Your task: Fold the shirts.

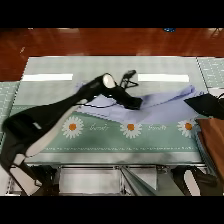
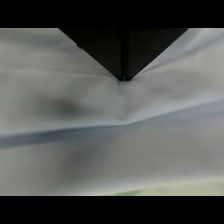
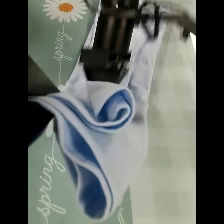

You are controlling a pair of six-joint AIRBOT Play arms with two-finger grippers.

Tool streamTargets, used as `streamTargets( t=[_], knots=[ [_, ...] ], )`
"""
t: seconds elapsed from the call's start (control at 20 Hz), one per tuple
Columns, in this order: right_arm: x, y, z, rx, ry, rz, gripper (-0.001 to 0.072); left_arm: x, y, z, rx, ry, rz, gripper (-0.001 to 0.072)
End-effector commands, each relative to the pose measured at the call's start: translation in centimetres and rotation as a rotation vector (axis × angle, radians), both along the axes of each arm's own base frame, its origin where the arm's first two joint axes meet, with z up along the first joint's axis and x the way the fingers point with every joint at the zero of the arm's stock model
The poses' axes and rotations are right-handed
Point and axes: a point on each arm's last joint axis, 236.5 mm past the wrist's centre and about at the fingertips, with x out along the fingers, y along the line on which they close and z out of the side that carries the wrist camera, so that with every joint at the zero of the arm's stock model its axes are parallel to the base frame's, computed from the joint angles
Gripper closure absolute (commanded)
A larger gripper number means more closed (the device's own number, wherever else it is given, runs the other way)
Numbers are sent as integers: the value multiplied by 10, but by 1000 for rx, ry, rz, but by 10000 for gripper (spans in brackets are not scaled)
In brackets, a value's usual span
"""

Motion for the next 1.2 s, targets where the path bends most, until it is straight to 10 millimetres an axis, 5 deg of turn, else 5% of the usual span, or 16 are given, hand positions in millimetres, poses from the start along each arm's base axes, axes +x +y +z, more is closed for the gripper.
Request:
streamTargets(
  t=[0.0, 0.15, 0.3, 0.5, 0.7, 0.95, 1.15],
  knots=[
    [-10, 9, 9, 30, -12, 7, 686, -59, -56, -10, 4, 36, -150, 692],
    [-10, 9, 8, 30, -11, 7, 686, -58, -60, 2, -14, 11, -166, 692],
    [-9, 11, 11, 41, -17, 10, 686, -10, -21, 29, -14, 21, -78, 692],
    [3, 25, 26, 121, -68, 25, 686, 59, 73, 91, -6, -101, 64, 692],
    [36, 86, 23, 218, -88, 155, 686, 87, 213, 116, 147, -278, 289, 692],
    [89, 208, -32, 239, -8, 344, 686, 41, 363, 133, 183, -312, 651, 692],
    [130, 289, -81, 237, 117, 462, 686, -4, 417, 137, 194, -363, 837, 691]
  ],
)
